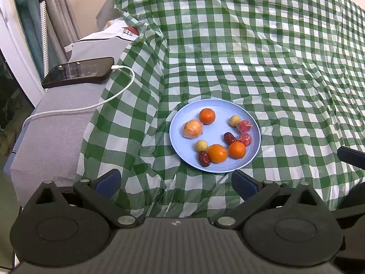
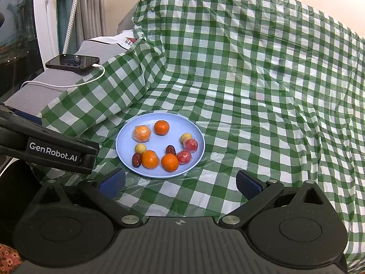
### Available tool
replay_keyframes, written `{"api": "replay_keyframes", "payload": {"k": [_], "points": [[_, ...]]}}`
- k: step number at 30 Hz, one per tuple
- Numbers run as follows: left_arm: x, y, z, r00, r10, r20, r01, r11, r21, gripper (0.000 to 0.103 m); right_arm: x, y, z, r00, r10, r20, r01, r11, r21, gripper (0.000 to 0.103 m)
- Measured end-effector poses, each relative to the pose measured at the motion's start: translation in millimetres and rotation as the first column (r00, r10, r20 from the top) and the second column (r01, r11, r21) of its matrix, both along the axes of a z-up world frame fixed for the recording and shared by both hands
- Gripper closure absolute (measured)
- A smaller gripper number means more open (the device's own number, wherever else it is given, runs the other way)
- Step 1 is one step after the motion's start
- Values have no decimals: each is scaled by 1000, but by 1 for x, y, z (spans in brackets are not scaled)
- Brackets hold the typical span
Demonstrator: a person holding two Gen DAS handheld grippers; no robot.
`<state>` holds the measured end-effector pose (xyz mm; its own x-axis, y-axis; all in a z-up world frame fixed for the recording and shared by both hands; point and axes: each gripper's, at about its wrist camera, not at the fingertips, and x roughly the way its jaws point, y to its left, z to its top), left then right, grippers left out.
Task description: Organize fruits
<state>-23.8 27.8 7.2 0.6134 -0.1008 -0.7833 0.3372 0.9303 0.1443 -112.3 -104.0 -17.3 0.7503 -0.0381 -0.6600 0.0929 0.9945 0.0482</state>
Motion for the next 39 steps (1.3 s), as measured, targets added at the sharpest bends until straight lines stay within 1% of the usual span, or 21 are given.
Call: {"api": "replay_keyframes", "payload": {"k": [7, 39], "points": [[0, -1, -2, 1000, -1, -4, 1, 1000, 12, 0, 1, 1, -1, 1000, 4, -7, -4, 1000, 1, 1], [3, 0, -2, 1000, 8, -6, -7, 1000, 15, 0, 3, 1, -1, 1000, 10, -9, -10, 1000, -1, 1]]}}
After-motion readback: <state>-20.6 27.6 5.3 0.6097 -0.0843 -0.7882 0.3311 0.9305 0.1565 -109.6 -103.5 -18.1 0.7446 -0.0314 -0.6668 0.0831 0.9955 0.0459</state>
